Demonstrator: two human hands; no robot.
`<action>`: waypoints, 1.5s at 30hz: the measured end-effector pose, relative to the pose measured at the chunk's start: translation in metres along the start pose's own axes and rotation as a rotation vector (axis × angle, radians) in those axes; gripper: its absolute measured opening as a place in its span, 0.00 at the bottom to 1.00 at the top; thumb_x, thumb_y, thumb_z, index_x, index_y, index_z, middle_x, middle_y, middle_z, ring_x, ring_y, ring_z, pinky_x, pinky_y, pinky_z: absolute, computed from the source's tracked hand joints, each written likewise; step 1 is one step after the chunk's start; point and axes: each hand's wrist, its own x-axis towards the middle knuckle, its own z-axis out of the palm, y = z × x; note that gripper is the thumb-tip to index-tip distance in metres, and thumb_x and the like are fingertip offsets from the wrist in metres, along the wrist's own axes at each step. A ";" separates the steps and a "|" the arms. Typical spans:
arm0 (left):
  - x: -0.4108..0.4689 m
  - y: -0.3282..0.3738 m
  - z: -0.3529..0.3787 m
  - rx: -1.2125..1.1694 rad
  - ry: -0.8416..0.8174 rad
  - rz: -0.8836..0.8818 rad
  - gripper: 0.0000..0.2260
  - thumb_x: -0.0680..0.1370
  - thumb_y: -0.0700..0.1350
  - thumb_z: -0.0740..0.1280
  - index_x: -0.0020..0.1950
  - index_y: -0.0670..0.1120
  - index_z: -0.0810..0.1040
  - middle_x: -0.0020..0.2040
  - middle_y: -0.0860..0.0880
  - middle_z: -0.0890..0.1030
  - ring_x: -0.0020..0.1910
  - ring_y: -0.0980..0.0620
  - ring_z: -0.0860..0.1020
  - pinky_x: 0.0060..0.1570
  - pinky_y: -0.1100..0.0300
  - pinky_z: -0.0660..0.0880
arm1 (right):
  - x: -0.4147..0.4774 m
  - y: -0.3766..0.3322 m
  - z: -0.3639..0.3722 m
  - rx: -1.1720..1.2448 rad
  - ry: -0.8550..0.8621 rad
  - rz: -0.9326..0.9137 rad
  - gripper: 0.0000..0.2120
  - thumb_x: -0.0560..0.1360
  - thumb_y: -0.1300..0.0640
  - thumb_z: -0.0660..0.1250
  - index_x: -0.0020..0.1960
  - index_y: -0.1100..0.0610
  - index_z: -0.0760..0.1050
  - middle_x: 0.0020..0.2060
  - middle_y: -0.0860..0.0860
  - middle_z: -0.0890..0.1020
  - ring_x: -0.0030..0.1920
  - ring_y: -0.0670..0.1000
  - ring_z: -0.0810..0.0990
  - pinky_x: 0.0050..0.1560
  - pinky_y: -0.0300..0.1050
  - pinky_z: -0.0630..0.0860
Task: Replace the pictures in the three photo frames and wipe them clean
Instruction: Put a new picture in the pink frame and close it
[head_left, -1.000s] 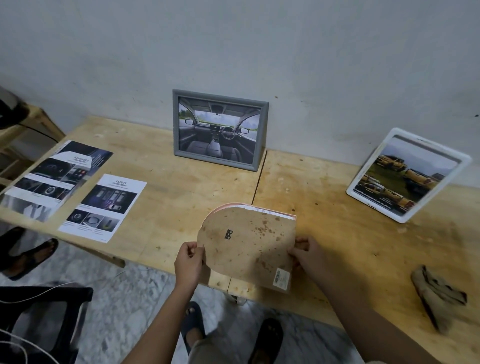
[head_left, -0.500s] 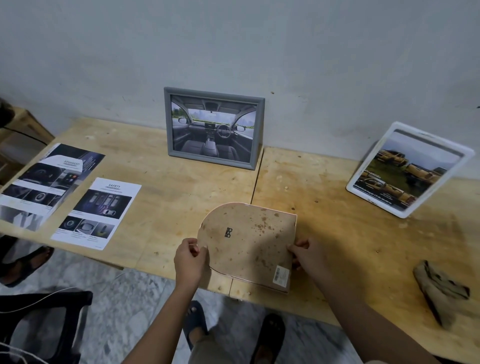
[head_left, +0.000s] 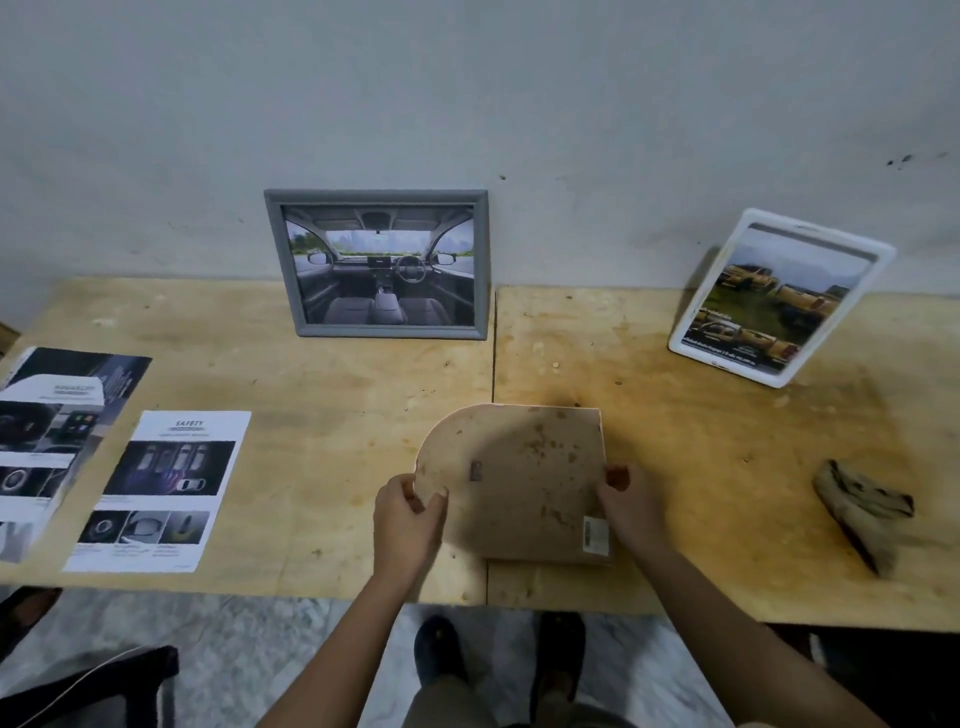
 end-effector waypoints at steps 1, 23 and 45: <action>0.001 0.001 0.001 0.007 -0.034 0.016 0.14 0.74 0.46 0.70 0.56 0.45 0.72 0.48 0.48 0.76 0.43 0.52 0.75 0.35 0.66 0.69 | -0.001 -0.001 -0.002 -0.018 0.033 -0.010 0.13 0.77 0.61 0.63 0.61 0.61 0.71 0.53 0.54 0.77 0.49 0.52 0.76 0.39 0.39 0.71; 0.041 0.011 0.028 0.846 -0.606 0.611 0.53 0.62 0.79 0.46 0.76 0.47 0.34 0.71 0.49 0.27 0.73 0.50 0.30 0.73 0.51 0.40 | -0.006 0.020 0.028 -0.985 -0.362 -0.372 0.52 0.55 0.20 0.32 0.70 0.47 0.24 0.68 0.50 0.23 0.68 0.52 0.22 0.68 0.51 0.26; 0.042 0.016 0.033 0.890 -0.706 0.549 0.55 0.52 0.81 0.27 0.70 0.47 0.26 0.70 0.47 0.24 0.68 0.49 0.22 0.68 0.52 0.29 | -0.001 0.022 0.030 -0.945 -0.413 -0.364 0.45 0.58 0.21 0.35 0.63 0.41 0.16 0.69 0.51 0.22 0.65 0.51 0.17 0.58 0.45 0.17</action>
